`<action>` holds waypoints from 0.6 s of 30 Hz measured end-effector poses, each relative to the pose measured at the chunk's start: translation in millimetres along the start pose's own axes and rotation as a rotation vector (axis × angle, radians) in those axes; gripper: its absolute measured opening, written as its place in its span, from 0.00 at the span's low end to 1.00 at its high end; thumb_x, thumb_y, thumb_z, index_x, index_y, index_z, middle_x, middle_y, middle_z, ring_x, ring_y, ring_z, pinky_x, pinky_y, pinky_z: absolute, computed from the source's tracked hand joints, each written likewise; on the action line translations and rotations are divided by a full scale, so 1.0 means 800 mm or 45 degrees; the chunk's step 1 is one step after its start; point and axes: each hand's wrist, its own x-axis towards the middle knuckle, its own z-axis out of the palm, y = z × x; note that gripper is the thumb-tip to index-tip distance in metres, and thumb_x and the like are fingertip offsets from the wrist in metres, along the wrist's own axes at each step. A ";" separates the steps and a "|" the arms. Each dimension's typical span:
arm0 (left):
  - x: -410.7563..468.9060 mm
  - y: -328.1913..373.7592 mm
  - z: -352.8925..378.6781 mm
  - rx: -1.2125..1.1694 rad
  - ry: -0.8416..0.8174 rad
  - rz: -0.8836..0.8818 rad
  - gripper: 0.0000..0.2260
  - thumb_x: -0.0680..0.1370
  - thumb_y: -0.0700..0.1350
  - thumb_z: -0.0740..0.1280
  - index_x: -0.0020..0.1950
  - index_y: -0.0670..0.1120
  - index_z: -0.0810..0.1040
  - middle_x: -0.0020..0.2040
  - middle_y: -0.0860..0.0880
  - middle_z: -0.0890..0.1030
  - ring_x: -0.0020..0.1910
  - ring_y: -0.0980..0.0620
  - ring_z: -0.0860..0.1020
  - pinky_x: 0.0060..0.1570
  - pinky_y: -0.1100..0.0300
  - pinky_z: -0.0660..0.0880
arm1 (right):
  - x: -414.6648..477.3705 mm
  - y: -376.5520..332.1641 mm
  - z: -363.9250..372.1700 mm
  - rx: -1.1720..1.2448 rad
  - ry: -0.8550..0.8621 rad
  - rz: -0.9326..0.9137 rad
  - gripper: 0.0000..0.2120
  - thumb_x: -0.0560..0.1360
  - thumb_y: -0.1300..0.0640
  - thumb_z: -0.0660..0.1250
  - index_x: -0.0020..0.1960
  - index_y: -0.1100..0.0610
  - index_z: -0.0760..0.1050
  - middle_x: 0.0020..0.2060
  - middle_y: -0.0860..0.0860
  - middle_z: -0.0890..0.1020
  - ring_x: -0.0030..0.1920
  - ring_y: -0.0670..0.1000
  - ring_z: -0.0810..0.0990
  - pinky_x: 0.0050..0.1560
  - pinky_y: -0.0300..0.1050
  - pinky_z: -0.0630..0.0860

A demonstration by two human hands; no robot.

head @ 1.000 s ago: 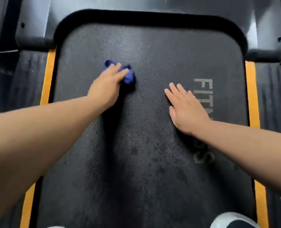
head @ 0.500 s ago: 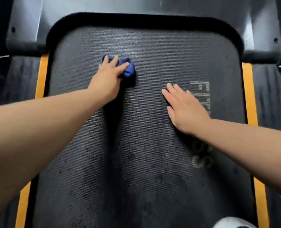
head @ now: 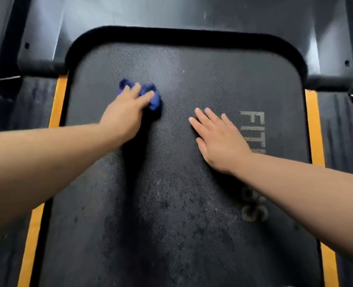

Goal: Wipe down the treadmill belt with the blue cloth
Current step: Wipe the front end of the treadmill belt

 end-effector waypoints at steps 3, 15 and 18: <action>-0.076 0.012 0.002 -0.016 -0.077 0.569 0.19 0.71 0.39 0.52 0.60 0.47 0.72 0.59 0.38 0.73 0.55 0.39 0.71 0.54 0.46 0.72 | 0.014 -0.015 -0.005 0.003 0.018 0.003 0.27 0.80 0.50 0.52 0.78 0.50 0.50 0.78 0.48 0.49 0.77 0.51 0.46 0.75 0.53 0.44; -0.091 -0.015 -0.001 -0.153 -0.142 0.071 0.23 0.69 0.40 0.50 0.63 0.48 0.68 0.63 0.36 0.73 0.59 0.37 0.73 0.54 0.38 0.74 | 0.031 -0.049 0.011 -0.001 -0.013 -0.046 0.26 0.80 0.49 0.47 0.77 0.51 0.55 0.77 0.50 0.54 0.77 0.53 0.52 0.74 0.55 0.50; -0.147 0.004 -0.006 -0.432 -0.285 0.210 0.29 0.69 0.47 0.53 0.71 0.47 0.69 0.71 0.42 0.69 0.72 0.47 0.64 0.69 0.46 0.64 | 0.038 -0.058 0.003 0.165 0.199 -0.049 0.28 0.76 0.48 0.46 0.72 0.55 0.67 0.73 0.55 0.65 0.73 0.57 0.63 0.72 0.60 0.60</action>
